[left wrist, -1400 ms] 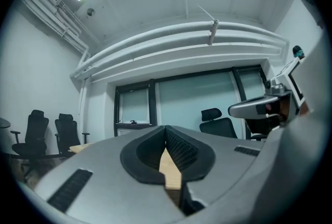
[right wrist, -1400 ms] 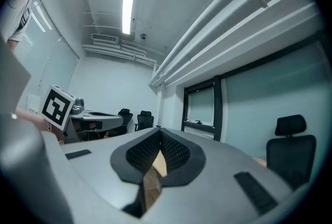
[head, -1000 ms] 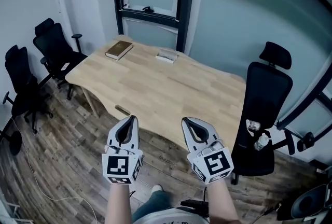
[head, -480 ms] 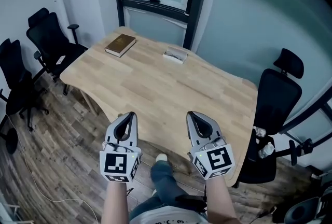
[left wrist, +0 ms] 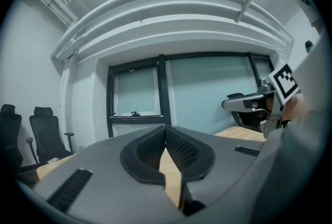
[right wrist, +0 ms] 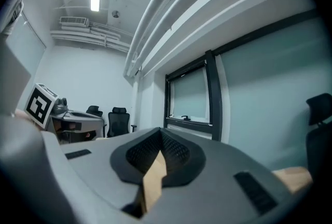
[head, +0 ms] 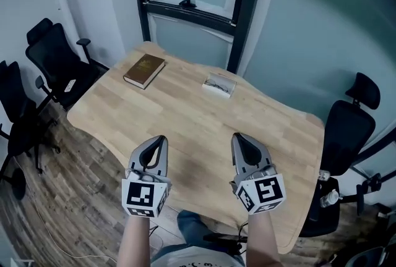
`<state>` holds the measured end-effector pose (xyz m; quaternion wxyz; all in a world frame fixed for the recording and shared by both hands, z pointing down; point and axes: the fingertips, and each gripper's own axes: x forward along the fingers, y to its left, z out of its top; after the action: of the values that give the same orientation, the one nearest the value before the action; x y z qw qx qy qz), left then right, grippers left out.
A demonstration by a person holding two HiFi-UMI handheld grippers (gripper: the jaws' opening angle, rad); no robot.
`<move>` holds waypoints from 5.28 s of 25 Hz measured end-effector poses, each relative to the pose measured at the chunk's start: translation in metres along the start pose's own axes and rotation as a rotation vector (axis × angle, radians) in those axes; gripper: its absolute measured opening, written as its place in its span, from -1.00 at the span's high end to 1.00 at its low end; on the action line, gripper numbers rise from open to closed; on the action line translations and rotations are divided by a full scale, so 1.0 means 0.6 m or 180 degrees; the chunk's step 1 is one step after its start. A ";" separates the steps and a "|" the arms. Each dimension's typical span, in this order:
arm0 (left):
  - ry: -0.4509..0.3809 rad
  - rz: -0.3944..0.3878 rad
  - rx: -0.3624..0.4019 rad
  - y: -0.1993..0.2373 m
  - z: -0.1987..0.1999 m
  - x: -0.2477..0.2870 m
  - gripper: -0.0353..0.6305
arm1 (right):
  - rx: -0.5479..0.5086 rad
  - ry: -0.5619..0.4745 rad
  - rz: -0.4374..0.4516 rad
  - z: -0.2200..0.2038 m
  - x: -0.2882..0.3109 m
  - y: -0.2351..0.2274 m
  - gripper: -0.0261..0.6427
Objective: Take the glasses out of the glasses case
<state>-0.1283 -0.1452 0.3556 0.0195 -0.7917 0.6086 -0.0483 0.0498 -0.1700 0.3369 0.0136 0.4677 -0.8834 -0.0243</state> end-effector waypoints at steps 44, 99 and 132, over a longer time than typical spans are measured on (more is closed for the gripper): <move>0.0492 -0.0807 -0.0341 0.188 -0.142 0.514 0.85 | -0.1502 0.3056 0.1237 -0.369 0.582 -0.274 0.55; 0.0507 -0.0790 -0.0601 0.228 -0.162 0.456 0.85 | -0.2121 0.2811 0.0648 -0.255 0.565 -0.255 0.88; -0.0438 -0.0671 0.0022 0.077 0.114 0.187 0.85 | -0.0229 0.0023 -0.0931 0.114 0.061 -0.076 0.88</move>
<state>-0.1373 -0.2674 0.2891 0.0588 -0.8527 0.5191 0.0023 0.0635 -0.2236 0.2662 0.0298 0.5908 -0.8043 -0.0560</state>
